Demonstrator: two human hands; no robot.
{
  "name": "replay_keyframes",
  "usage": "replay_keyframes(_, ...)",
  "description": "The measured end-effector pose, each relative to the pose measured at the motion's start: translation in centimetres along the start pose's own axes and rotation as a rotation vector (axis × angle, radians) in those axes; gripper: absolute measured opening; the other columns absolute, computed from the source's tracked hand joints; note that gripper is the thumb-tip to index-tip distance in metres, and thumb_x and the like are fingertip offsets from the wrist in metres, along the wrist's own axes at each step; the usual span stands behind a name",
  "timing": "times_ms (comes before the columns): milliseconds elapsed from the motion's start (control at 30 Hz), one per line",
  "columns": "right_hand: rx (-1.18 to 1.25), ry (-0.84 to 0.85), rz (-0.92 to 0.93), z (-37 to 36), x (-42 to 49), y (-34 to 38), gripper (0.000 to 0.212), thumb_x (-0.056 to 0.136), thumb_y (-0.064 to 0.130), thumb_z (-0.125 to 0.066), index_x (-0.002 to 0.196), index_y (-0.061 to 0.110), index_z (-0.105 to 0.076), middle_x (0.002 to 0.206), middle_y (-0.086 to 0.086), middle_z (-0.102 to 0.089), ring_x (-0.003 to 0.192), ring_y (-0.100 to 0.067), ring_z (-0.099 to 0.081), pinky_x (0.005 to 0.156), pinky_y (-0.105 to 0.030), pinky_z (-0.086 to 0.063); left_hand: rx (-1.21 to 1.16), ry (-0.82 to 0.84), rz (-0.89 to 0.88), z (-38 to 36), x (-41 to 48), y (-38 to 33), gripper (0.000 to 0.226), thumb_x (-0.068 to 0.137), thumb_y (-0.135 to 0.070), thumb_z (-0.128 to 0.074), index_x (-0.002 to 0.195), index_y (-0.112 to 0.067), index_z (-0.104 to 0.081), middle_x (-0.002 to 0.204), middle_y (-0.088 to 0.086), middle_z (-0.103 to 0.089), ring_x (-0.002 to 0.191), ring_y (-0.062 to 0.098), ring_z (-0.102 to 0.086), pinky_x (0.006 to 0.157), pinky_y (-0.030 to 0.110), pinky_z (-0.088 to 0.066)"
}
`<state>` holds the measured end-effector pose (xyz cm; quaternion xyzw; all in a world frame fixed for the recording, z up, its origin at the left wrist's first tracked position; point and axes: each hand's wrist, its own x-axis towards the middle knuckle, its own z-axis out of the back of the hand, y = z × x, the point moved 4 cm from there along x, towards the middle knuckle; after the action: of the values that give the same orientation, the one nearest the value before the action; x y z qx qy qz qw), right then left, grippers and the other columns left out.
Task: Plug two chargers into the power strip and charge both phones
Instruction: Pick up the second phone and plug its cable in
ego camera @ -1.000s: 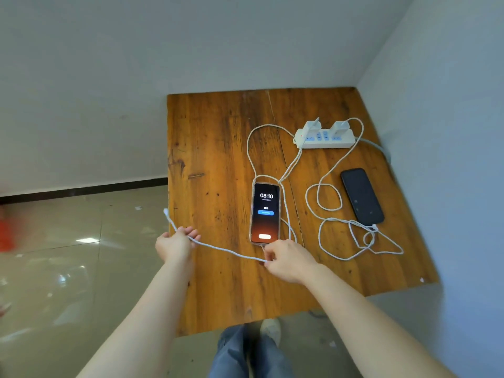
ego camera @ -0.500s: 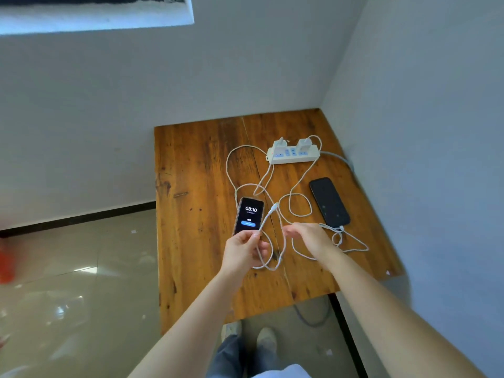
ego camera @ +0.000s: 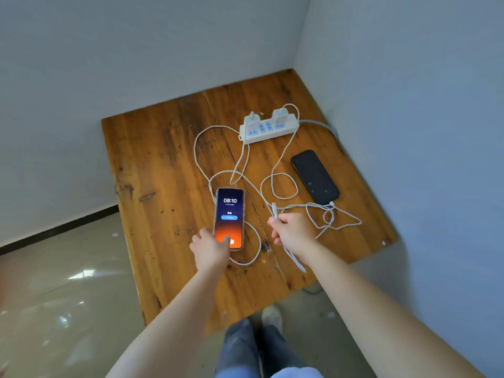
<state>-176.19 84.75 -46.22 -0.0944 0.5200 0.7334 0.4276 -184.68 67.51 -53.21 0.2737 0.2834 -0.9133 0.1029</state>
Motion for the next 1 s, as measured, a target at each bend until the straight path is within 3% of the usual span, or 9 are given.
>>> replay_keyframes(167,-0.072,0.041,-0.004,1.0,0.6,-1.3,0.036,0.096,0.027,-0.049,0.065,0.012,-0.059,0.061,-0.003,-0.057,0.057,-0.015,-0.053,0.057,-0.027,-0.046,0.197,-0.001,-0.064,-2.0,2.6,-1.0,0.098,0.064,-0.057,-0.076,0.136,-0.011,-0.027,0.134,0.016,-0.035,0.127,0.03,-0.033,0.093,0.046,-0.045)
replay_keyframes(267,-0.066,0.033,0.001,1.5,0.8,-2.0,0.04,0.096,0.025,-0.048,0.058,0.012,-0.051,0.057,-0.004,-0.052,0.052,-0.016,-0.048,0.055,-0.029,-0.043,0.273,0.002,-0.11,-2.9,3.0,-1.9,0.103,0.06,-0.052,-0.081,0.136,-0.011,-0.025,0.132,0.015,-0.037,0.124,0.03,-0.036,0.091,0.044,-0.047)
replay_keyframes(367,-0.07,0.039,-0.004,1.7,0.6,-2.3,0.042,0.096,0.026,-0.048,0.057,0.014,-0.047,0.056,-0.005,-0.047,0.05,-0.015,-0.044,0.052,-0.026,-0.04,0.252,0.038,-0.044,-3.3,3.4,-2.5,0.103,0.06,-0.042,-0.084,0.138,-0.012,-0.023,0.134,0.015,-0.036,0.123,0.03,-0.038,0.088,0.045,-0.049)
replay_keyframes(500,-0.052,0.071,-0.014,2.0,0.2,-2.6,0.037,0.096,0.026,-0.049,0.062,0.011,-0.05,0.057,-0.005,-0.047,0.051,-0.014,-0.044,0.052,-0.025,-0.041,0.106,0.064,-0.041,-2.8,3.6,-3.2,0.087,0.065,-0.032,-0.084,0.13,-0.011,-0.031,0.129,0.015,-0.039,0.117,0.033,-0.049,0.075,0.043,-0.053)
replay_keyframes(667,-0.049,0.091,-0.022,2.1,-0.6,-2.4,0.036,0.096,0.024,-0.049,0.064,0.009,-0.049,0.058,-0.006,-0.045,0.051,-0.015,-0.042,0.053,-0.027,-0.04,-0.126,0.169,-0.026,-1.6,3.2,-3.6,0.052,0.082,-0.029,-0.07,0.125,-0.013,-0.046,0.124,0.012,-0.059,0.107,0.029,-0.06,0.069,0.035,-0.052)
replay_keyframes(833,-0.066,0.1,0.008,2.5,-1.7,-1.0,0.033,0.096,0.026,-0.049,0.069,0.008,-0.055,0.058,-0.005,-0.046,0.05,-0.012,-0.043,0.053,-0.025,-0.041,-0.386,0.278,0.11,0.6,1.5,-4.0,0.041,0.086,-0.021,-0.066,0.12,-0.01,-0.048,0.119,0.016,-0.061,0.1,0.034,-0.063,0.08,0.044,-0.056)
replay_keyframes(1000,-0.146,0.129,0.071,2.9,-3.1,1.0,0.04,0.096,0.029,-0.049,0.058,0.018,-0.052,0.052,0.001,-0.044,0.048,-0.011,-0.042,0.057,-0.027,-0.042,-0.67,0.39,0.139,3.9,-1.1,-5.2,0.039,0.086,-0.021,-0.066,0.119,-0.009,-0.049,0.114,0.016,-0.062,0.099,0.031,-0.064,0.082,0.043,-0.055)
